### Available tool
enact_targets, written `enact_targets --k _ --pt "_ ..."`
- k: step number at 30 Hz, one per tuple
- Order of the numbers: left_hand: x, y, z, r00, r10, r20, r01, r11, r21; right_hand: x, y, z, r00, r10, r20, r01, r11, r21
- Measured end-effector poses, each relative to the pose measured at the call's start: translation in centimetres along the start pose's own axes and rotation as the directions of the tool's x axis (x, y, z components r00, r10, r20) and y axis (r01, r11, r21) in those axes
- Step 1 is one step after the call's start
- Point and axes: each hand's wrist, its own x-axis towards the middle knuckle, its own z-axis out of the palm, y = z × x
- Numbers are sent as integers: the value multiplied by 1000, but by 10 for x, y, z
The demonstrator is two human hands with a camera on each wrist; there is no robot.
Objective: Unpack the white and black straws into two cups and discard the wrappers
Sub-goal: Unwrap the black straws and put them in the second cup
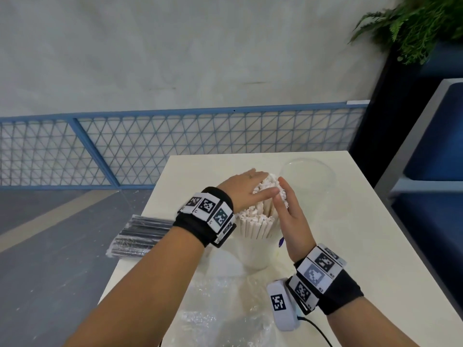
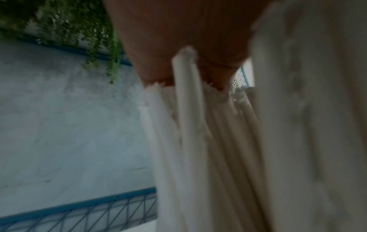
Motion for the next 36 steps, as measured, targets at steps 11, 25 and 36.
enact_targets --k 11,25,36 --pt "-4 -1 8 999 -9 -41 8 1000 -25 -2 2 0 999 -24 -37 25 999 29" --pt "-6 -2 15 993 -75 -93 82 994 77 1 5 -6 996 0 -94 8 997 82" --pt "-13 -4 22 984 -51 -170 58 998 32 -3 7 -16 975 125 -182 -86 974 209"
